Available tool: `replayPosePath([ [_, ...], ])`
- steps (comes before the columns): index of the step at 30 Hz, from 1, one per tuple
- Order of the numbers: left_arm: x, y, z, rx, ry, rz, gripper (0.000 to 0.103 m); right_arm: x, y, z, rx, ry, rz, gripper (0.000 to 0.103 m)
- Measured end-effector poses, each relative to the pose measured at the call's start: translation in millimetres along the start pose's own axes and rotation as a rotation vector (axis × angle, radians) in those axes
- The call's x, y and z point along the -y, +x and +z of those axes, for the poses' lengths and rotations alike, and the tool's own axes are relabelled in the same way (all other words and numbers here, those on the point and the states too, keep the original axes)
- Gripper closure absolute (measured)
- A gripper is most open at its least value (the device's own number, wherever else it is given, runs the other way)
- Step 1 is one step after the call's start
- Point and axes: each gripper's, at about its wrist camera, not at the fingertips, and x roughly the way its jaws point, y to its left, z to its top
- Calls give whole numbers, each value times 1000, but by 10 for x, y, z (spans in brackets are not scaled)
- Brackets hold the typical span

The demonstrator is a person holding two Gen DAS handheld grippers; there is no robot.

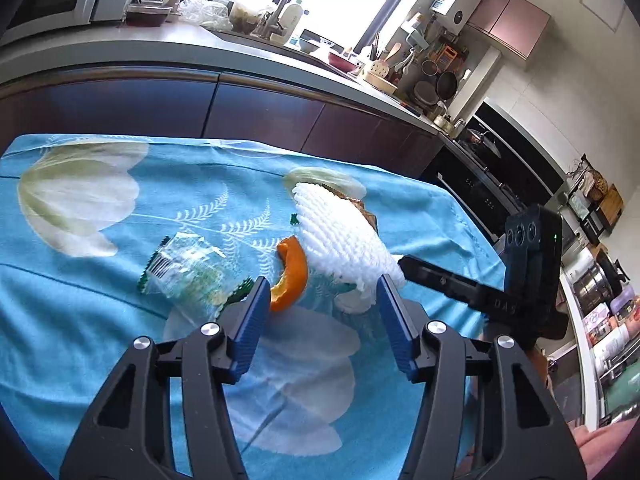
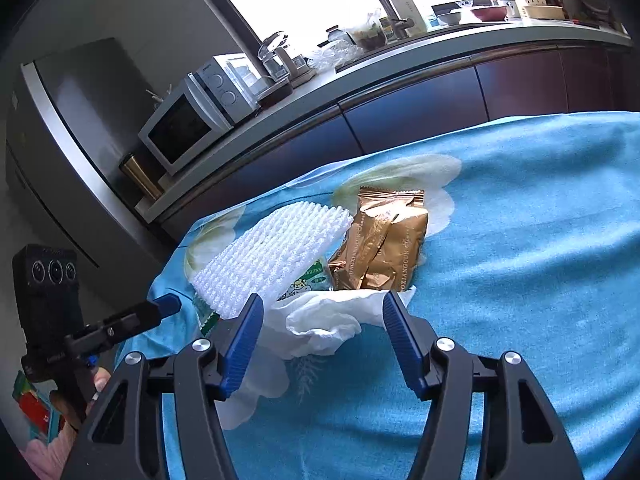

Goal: Collect trash
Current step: 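Grasp the white foam net with the left tool while the right tool grasps the white tissue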

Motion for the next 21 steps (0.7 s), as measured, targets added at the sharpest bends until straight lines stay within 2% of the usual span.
replayPosePath([
  [5,-34,309,124,-53,-62,-34,47,14,56,-32,-25,1,11,43],
  [7,-40,408,140,-69,-77,-46,50,24,81,-52,-42,4,16,44],
  [9,-57,480,140,-80,-94,-55,59,42,89,-77,-50,12,22,47],
  [13,-82,606,123,-105,-122,-72,76,113,91,-104,-56,44,33,68],
  [16,-52,650,103,-108,-118,-77,94,134,72,-113,-50,52,45,87],
  [21,19,581,75,-80,-90,-66,97,118,-8,-144,-25,38,37,95],
])
